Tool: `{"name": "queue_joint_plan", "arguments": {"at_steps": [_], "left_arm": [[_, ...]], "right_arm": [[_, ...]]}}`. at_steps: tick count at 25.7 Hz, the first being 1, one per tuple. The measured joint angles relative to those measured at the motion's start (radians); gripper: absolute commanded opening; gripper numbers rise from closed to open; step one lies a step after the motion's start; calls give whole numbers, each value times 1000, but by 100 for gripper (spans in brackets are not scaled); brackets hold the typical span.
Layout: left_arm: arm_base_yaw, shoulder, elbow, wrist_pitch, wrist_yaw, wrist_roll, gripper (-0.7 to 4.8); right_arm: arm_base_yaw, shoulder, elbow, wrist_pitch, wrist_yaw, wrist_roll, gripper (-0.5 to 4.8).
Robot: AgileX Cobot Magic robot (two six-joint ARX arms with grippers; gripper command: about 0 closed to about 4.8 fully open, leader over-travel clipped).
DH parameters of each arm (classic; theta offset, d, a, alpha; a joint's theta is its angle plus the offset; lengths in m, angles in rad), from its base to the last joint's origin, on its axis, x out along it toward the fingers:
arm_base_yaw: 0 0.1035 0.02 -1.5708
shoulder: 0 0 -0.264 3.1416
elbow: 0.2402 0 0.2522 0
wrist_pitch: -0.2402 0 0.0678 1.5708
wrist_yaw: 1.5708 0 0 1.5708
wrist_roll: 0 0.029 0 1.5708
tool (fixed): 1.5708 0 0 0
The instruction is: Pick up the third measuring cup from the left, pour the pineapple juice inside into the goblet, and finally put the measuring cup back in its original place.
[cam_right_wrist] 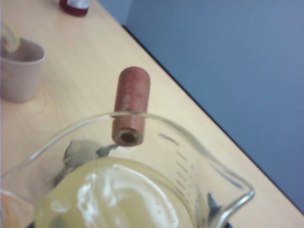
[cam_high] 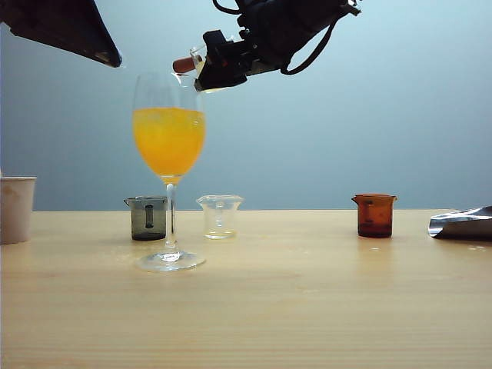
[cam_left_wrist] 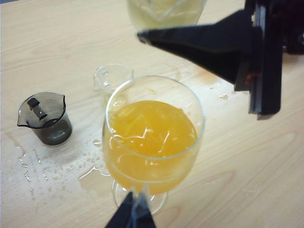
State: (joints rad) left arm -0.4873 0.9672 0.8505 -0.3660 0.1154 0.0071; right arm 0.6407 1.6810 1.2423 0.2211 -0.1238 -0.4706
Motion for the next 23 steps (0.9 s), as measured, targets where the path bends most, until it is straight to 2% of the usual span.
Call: {"name": "queue_joint_plan", "arguments": {"at_steps": [6,12,23], "left_arm": [[0,0,0,0,0,0,-6],[0,0,0,0,0,0,-6],[0,0,0,0,-4,0,-6]], "right_arm": [[0,-3,-1,-64,1,-25,170],[0,-5,-1,-62,0,-118,170],[27,-9,-1,-63,16,-199,170]]}}
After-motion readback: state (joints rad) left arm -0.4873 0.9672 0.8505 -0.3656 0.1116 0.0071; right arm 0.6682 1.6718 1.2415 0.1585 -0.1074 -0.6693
